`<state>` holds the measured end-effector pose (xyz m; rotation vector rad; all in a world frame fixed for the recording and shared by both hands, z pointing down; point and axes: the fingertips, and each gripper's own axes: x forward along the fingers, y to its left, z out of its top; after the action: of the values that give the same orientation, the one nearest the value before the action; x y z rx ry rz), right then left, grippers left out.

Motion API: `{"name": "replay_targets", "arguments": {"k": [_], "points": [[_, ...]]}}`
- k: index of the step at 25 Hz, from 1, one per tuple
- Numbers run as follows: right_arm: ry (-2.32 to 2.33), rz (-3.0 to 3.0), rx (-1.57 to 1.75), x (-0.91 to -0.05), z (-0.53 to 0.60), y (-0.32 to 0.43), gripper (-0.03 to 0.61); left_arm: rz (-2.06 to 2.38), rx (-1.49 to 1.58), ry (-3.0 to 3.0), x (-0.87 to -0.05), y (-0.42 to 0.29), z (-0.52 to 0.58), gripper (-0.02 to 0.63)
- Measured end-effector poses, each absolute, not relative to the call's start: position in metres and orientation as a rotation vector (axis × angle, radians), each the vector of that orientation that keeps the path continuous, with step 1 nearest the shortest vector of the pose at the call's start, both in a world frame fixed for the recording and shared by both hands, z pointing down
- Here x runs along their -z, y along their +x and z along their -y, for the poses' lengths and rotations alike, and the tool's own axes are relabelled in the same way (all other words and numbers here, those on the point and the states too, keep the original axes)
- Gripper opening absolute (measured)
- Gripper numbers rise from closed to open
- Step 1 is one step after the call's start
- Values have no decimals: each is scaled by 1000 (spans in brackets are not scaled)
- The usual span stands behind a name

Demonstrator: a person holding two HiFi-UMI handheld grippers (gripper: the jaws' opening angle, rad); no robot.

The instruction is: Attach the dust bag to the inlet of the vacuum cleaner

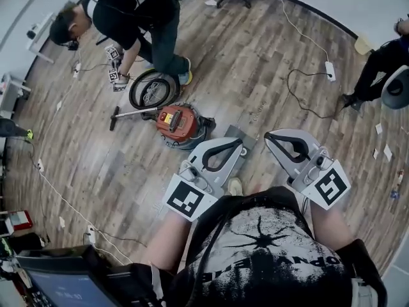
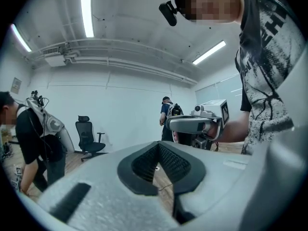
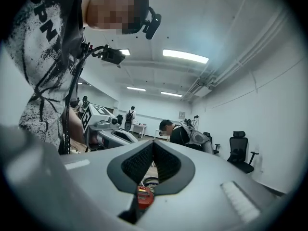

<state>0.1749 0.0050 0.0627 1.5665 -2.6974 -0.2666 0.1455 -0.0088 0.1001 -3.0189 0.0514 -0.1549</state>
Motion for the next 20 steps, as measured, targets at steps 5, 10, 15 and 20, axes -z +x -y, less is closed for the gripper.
{"name": "replay_targets", "arguments": {"k": [5,10,15,20], "points": [[1480,2741,294,-62,17,162,3,-92,194,-2993,-109,136,19,3],[1325,2809,283,-63,32,154,3,-255,163,-3018,-106,127,33,3],[1089,2894,265,-66,38,162,3,-602,46,-3082,-93,128,43,3],[910,2926,272,-67,40,187,3,-836,69,-3065,-97,138,37,3]]}}
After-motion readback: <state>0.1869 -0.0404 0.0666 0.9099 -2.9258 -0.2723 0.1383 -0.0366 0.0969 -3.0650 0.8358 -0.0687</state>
